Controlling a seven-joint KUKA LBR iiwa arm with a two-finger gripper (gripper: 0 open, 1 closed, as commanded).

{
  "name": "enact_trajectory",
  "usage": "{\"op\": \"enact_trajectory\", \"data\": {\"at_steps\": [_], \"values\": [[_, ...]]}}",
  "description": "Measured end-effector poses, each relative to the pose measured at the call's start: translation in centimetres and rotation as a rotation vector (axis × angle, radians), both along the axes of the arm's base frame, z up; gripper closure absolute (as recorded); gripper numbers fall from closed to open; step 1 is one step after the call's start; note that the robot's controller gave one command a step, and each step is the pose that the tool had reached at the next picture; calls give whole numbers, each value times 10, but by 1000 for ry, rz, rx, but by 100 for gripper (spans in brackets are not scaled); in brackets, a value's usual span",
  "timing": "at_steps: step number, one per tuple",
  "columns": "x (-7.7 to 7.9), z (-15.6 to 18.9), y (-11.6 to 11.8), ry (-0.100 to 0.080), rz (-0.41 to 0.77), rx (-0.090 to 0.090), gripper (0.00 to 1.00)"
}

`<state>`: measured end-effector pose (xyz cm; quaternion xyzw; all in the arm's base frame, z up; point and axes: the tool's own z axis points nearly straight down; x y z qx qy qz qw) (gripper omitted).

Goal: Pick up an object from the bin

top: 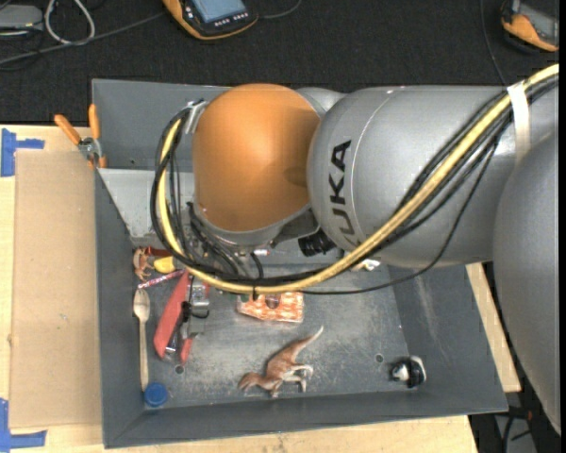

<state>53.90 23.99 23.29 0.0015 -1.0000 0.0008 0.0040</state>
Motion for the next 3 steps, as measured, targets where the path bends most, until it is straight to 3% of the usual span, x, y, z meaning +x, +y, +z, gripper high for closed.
{"op": "enact_trajectory", "data": {"at_steps": [1,2,3], "values": [[2,4,-1,-7,-4,2,0],[-38,-43,-41,-9,-128,3,0],[-26,-73,-68,-7,-2,2,0]]}}
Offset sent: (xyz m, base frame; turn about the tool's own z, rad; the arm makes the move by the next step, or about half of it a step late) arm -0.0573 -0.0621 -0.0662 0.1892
